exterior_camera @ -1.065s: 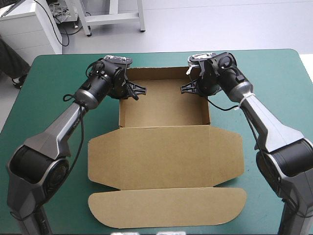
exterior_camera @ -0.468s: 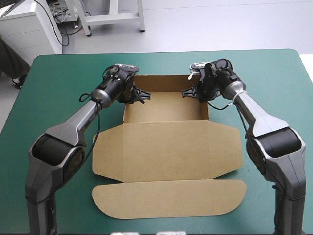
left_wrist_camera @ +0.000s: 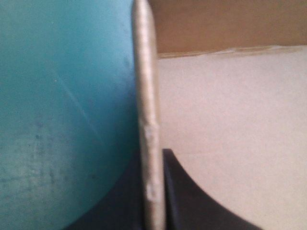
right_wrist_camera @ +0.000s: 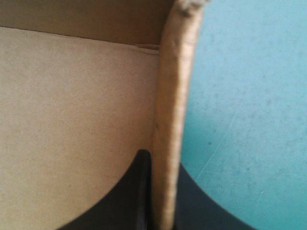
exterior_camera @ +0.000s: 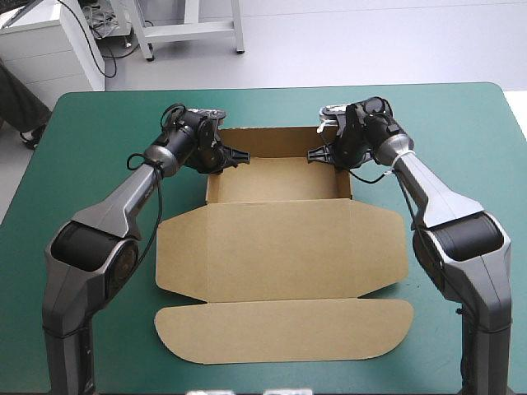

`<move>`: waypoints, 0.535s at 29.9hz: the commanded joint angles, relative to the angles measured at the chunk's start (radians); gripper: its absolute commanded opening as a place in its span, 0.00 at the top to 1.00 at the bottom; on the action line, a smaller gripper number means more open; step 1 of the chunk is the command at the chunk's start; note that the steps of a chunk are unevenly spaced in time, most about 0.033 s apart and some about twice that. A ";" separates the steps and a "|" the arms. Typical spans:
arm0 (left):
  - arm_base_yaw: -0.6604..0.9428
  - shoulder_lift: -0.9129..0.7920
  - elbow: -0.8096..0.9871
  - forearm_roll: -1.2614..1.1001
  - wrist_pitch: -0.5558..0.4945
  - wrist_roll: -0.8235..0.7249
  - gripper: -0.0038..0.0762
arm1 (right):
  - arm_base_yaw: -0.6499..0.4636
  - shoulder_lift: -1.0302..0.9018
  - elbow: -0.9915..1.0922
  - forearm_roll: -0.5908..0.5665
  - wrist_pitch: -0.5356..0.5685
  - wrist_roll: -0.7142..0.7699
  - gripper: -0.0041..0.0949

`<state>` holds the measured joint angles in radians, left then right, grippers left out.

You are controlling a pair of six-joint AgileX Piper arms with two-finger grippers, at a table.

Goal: Fold the box

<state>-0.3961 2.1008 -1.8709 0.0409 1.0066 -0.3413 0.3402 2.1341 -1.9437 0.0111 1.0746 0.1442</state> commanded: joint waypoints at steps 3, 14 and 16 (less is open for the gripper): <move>-0.016 -0.024 -0.012 -0.075 -0.070 0.109 0.92 | 0.009 -0.006 -0.074 0.042 -0.039 -0.153 0.94; -0.016 -0.026 -0.015 -0.075 -0.028 0.133 0.54 | 0.007 -0.006 -0.117 0.040 0.059 -0.201 0.54; -0.016 -0.026 -0.023 -0.079 -0.005 0.128 0.51 | 0.002 -0.006 -0.124 0.040 0.088 -0.212 0.53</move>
<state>-0.3912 2.1018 -1.8776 0.0331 0.9627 -0.2016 0.3431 2.1720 -2.0357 0.0377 1.1606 -0.0325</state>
